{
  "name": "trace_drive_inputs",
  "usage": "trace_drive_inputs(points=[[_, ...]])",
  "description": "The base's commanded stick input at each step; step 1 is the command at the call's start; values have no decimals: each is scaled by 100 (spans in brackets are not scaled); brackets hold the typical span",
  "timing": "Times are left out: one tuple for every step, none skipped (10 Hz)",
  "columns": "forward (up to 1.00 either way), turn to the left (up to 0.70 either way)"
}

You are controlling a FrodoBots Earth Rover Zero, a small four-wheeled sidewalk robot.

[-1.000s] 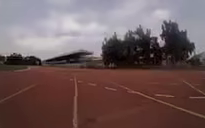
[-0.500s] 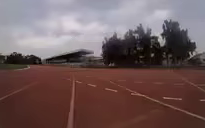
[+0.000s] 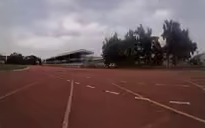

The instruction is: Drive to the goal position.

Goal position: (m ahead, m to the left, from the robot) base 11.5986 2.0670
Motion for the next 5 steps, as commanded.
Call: trace_drive_inputs(points=[[45, 0], [45, 0], [45, 0], [45, 0], [45, 0]])
